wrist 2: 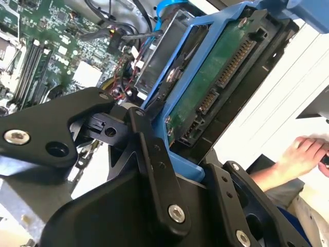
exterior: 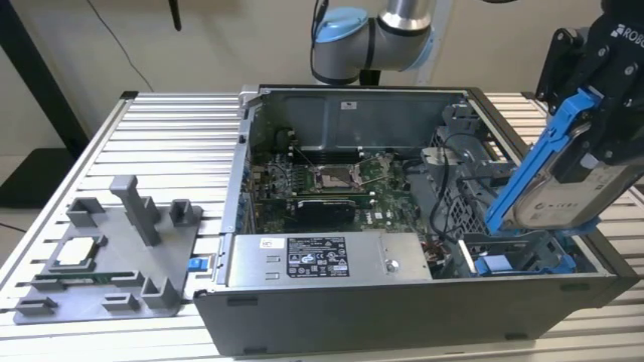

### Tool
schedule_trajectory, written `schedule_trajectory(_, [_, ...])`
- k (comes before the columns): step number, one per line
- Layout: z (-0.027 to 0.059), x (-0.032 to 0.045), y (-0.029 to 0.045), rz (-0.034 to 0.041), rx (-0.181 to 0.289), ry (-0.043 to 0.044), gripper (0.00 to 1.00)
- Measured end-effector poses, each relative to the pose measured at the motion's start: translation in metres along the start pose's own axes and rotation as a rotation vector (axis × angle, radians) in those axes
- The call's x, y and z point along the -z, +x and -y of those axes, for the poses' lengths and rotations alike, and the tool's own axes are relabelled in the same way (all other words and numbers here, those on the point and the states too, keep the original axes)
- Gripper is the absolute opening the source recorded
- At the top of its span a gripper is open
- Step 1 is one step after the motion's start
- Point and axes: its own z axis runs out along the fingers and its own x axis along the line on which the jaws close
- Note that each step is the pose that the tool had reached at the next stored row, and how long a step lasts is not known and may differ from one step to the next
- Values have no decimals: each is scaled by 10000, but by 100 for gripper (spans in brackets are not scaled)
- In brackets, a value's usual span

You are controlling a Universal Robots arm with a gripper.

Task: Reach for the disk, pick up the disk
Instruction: 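Pick up the disk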

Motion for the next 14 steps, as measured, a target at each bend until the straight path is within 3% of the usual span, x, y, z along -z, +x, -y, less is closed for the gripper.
schedule_trajectory(11, [-13,-190,34,-35,6,79,0])
schedule_trajectory(14, [-23,-236,37,-102,9,98,0])
